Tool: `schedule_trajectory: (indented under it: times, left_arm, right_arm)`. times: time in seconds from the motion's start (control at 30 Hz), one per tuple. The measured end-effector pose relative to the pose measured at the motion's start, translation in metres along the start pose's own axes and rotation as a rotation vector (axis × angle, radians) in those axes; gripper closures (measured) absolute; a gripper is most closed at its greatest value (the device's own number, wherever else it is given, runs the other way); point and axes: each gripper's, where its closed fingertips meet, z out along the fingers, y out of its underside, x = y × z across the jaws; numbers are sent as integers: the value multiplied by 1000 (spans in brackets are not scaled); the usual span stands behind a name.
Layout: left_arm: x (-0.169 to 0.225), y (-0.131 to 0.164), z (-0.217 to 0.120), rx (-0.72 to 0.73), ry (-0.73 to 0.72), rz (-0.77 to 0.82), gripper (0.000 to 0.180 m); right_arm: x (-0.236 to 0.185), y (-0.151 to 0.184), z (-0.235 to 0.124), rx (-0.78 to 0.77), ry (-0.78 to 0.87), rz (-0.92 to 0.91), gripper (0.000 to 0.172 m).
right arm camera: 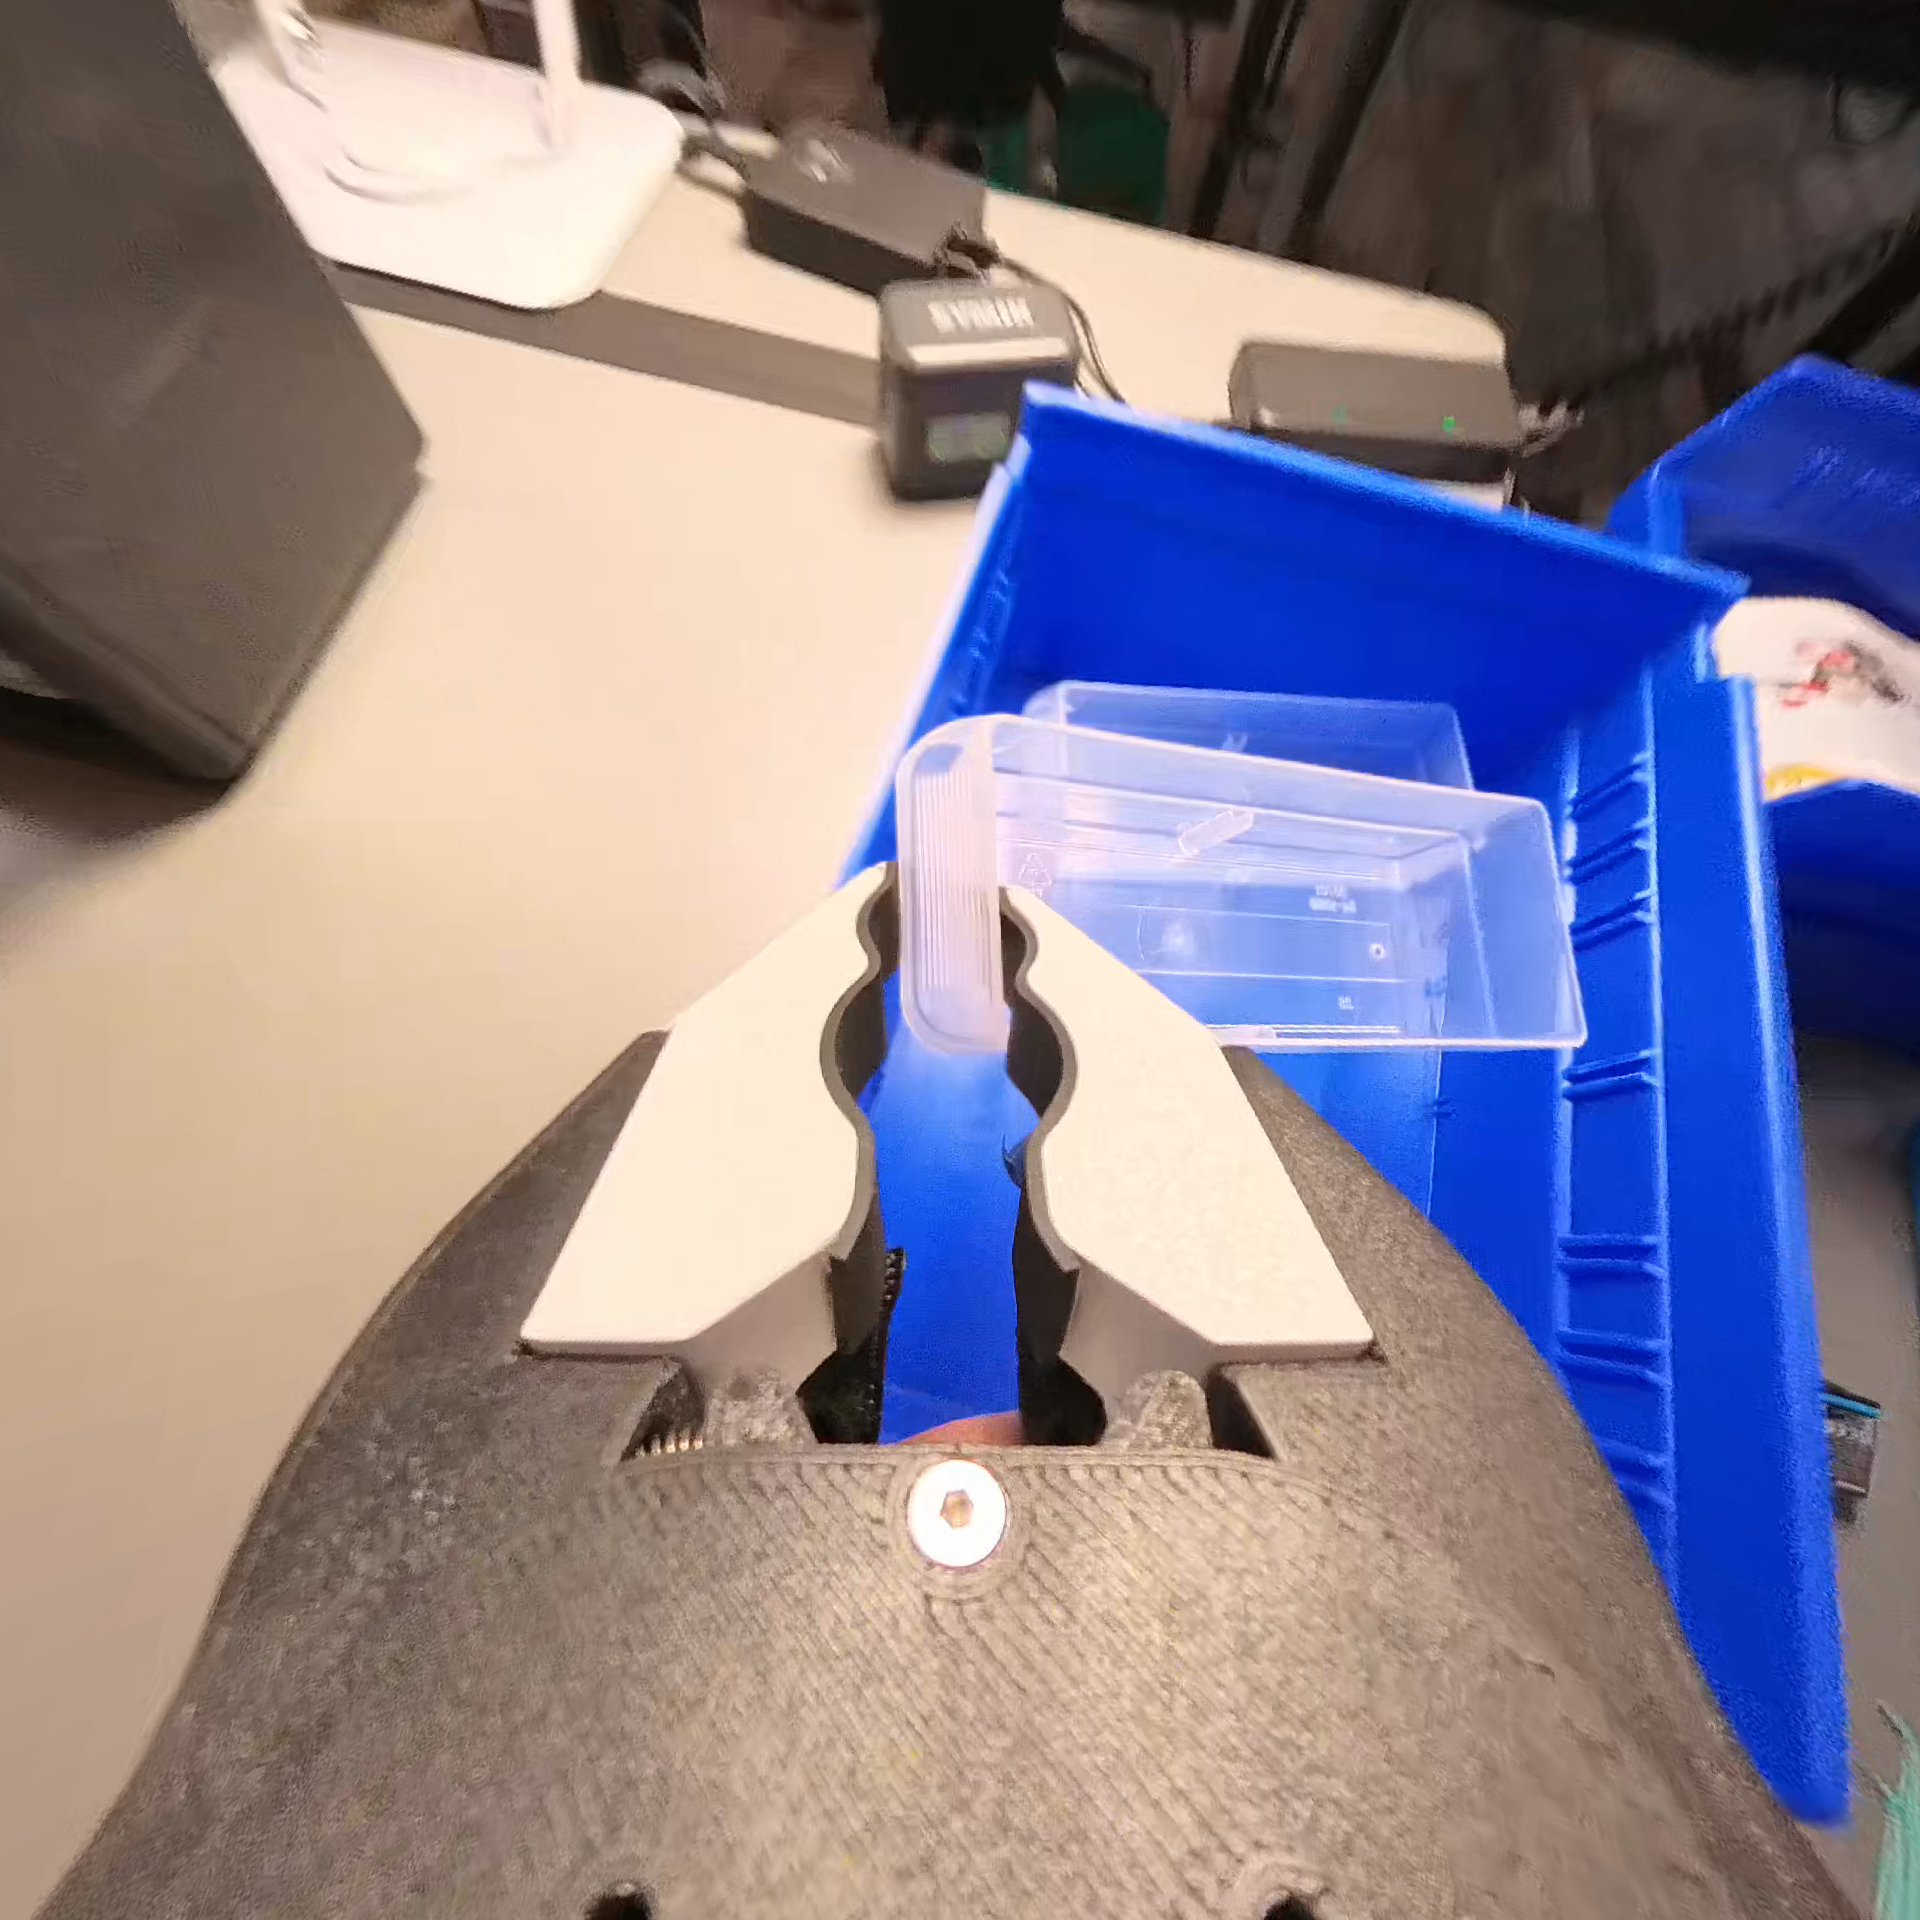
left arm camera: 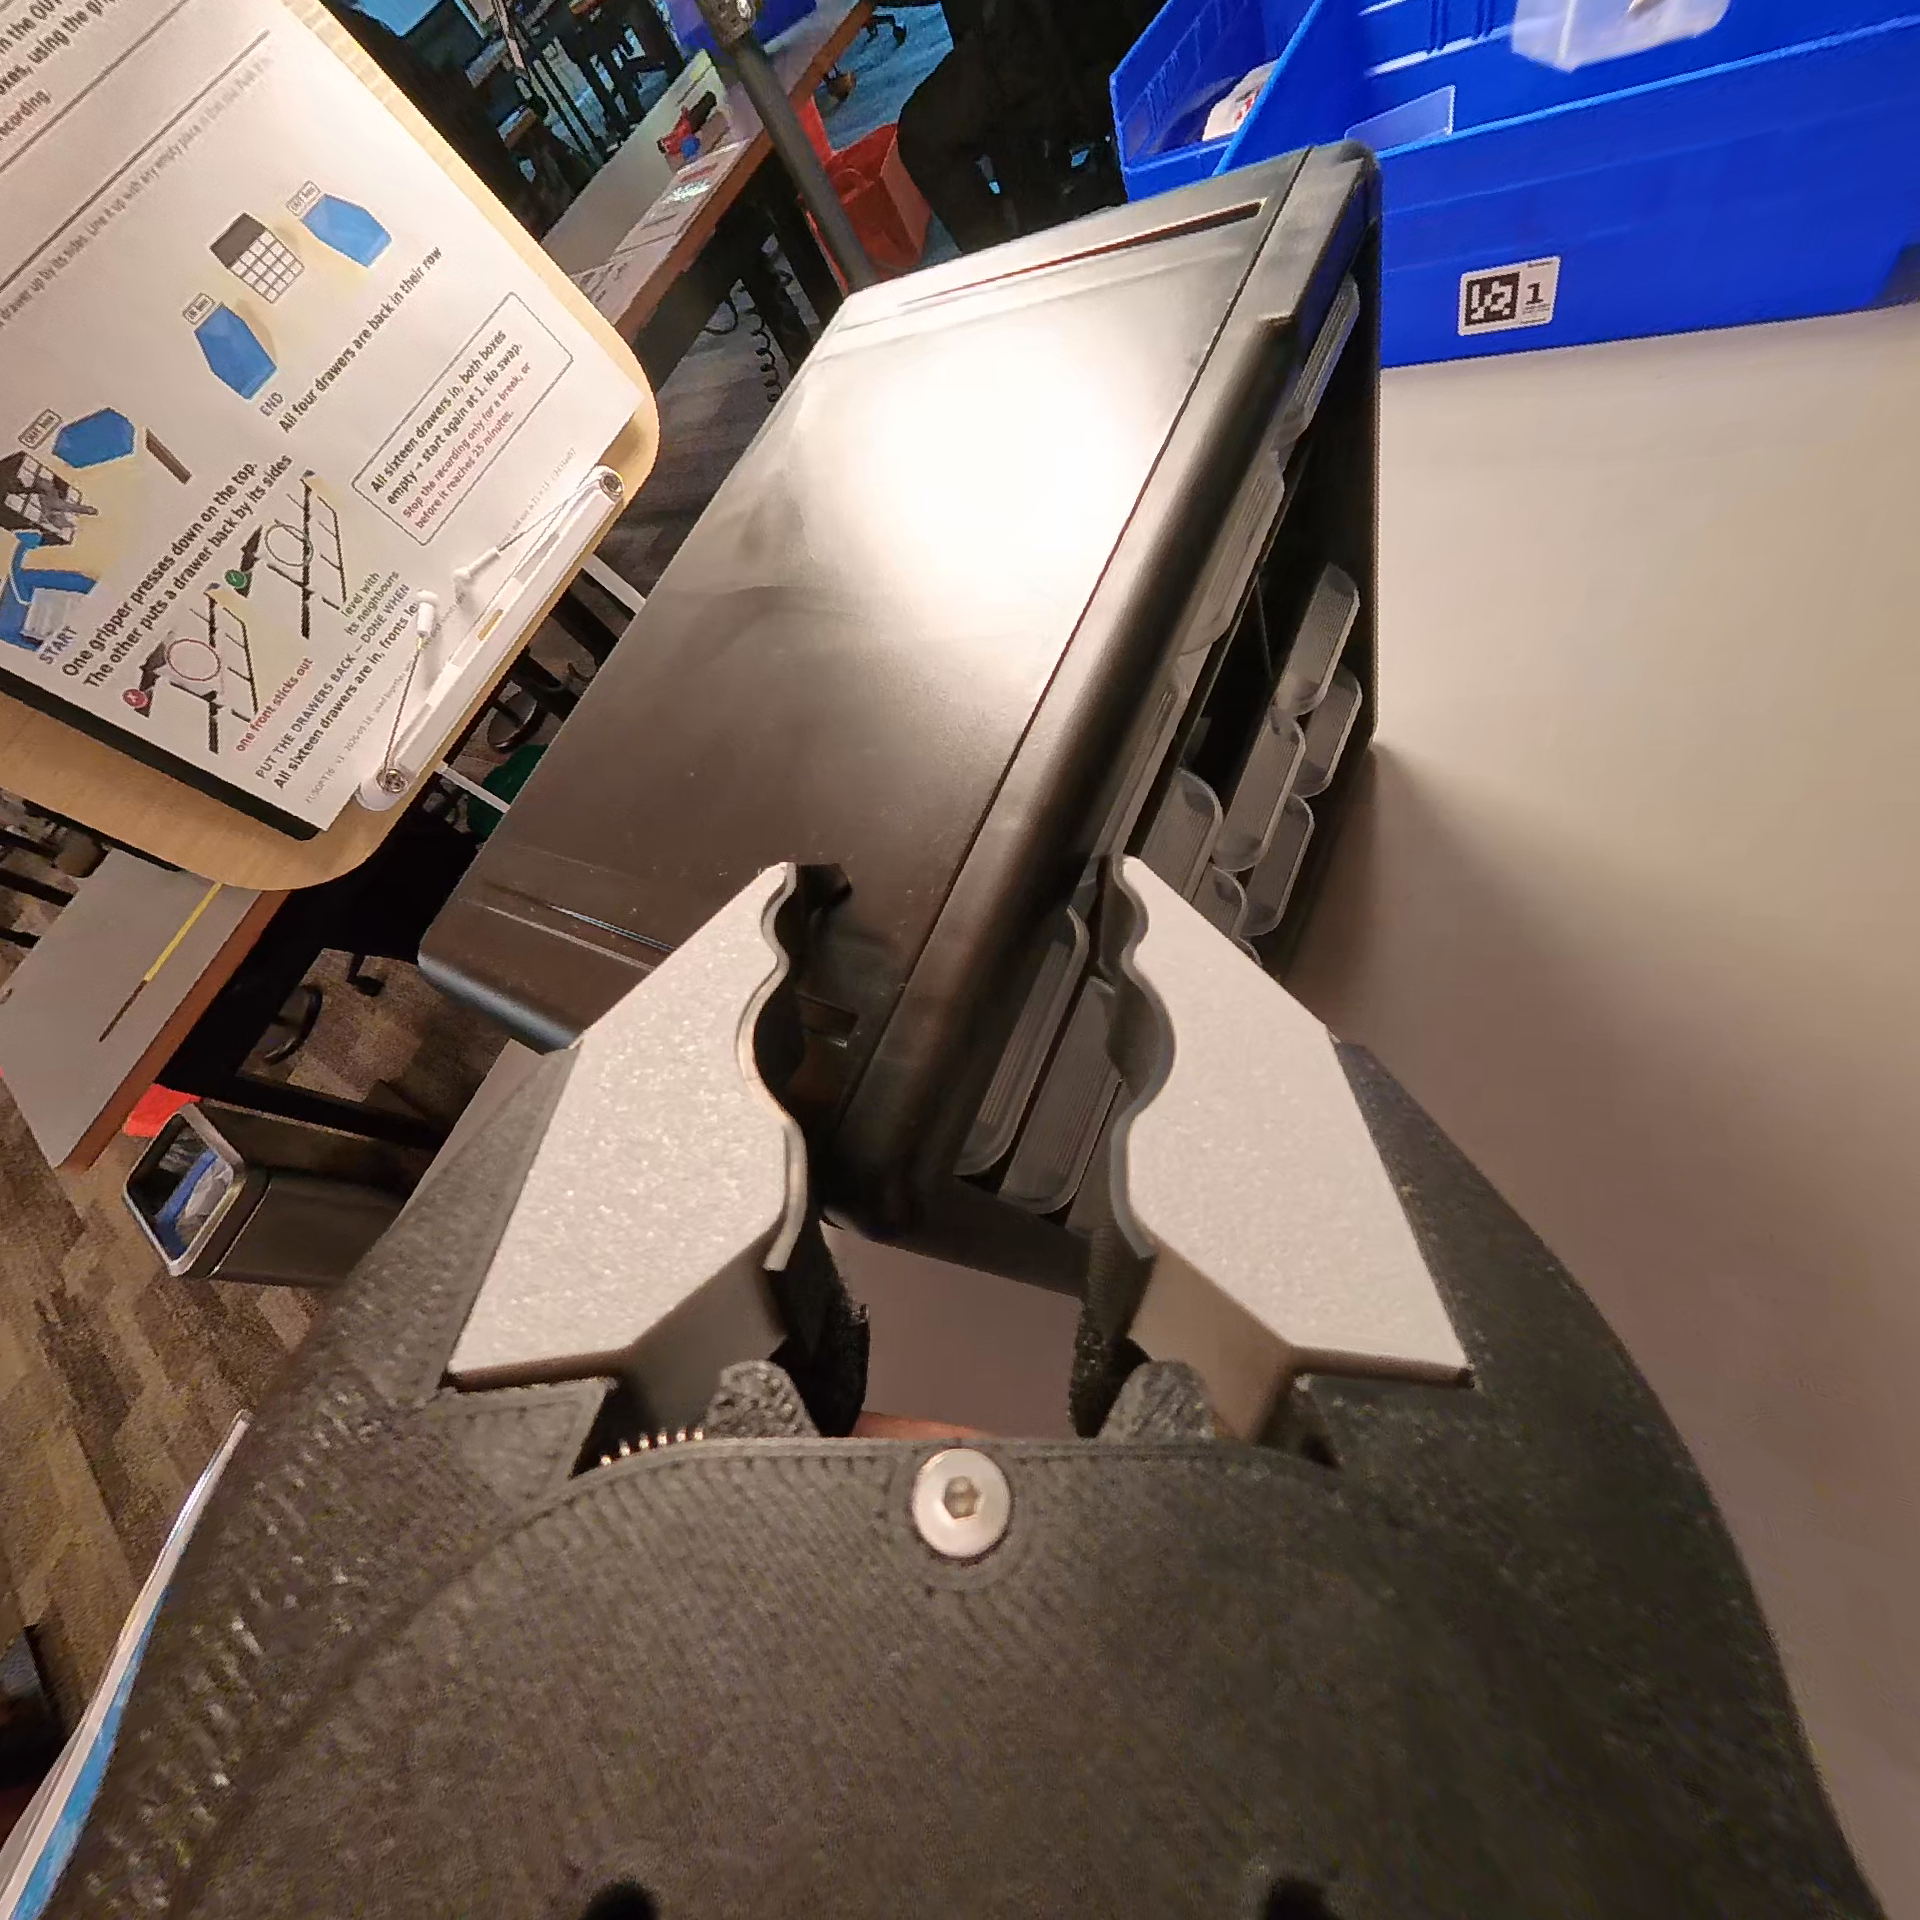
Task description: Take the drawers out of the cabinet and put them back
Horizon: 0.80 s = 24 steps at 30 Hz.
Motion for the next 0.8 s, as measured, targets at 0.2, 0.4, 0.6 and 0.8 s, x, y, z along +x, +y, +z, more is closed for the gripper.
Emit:
schedule_trajectory:
  times: [0.2, 0.4, 0.6, 0.8]
  left_arm:
    - [0, 0, 0, 6, 4, -5, 125]
    - [-1, 0, 0, 8, 4, -3, 125]
    - [-1, 0, 1, 6, 2, -4, 124]
    - [-1, -1, 1, -4, -1, -10, 125]
  right_arm:
    - [28, 37, 57, -121, 10, 27, 153]
    - [36, 43, 69, -137, 41, -6, 138]
    - [42, 8, 29, 4, 98, 8, 129]
    - [-51, -47, -24, 266, -100, 47, 131]
